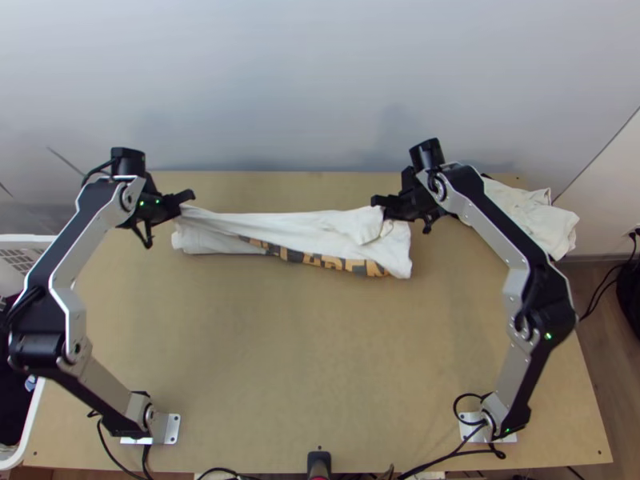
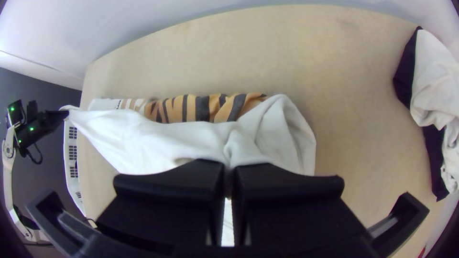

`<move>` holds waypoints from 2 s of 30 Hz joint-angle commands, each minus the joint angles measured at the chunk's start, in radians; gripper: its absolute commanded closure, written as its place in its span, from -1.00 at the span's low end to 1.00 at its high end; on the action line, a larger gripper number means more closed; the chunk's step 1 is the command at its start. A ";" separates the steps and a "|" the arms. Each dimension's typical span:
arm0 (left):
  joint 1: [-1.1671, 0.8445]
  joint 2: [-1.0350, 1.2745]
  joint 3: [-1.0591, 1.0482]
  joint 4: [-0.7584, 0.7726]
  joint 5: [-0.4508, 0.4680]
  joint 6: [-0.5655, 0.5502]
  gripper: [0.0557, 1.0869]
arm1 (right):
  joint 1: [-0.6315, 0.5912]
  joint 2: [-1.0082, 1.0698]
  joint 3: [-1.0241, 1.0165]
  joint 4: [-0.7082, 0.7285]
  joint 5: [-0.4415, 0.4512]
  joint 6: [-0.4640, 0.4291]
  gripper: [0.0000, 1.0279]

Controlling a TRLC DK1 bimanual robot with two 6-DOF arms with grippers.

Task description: Fold the t-shirt

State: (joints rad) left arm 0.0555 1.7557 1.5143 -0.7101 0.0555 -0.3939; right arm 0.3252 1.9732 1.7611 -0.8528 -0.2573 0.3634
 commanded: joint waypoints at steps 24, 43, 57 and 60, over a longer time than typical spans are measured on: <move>-0.060 0.260 0.231 -0.045 -0.008 0.009 -0.90 | -0.077 0.240 0.271 -0.060 0.064 0.011 -0.92; -0.031 0.094 -0.054 0.003 -0.009 0.150 -0.90 | 0.051 0.042 0.264 -0.140 0.064 -0.012 -0.92; -0.063 0.194 -0.055 0.057 -0.009 0.150 -0.90 | 0.189 0.072 0.270 -0.149 0.064 -0.050 -0.92; -0.077 0.217 -0.057 0.055 -0.009 0.148 -0.90 | 0.199 0.095 0.290 -0.149 0.064 -0.050 -0.92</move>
State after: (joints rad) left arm -0.0002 1.9266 1.4639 -0.6613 0.0448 -0.2451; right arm 0.4839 2.0365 2.0308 -1.0008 -0.1936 0.3195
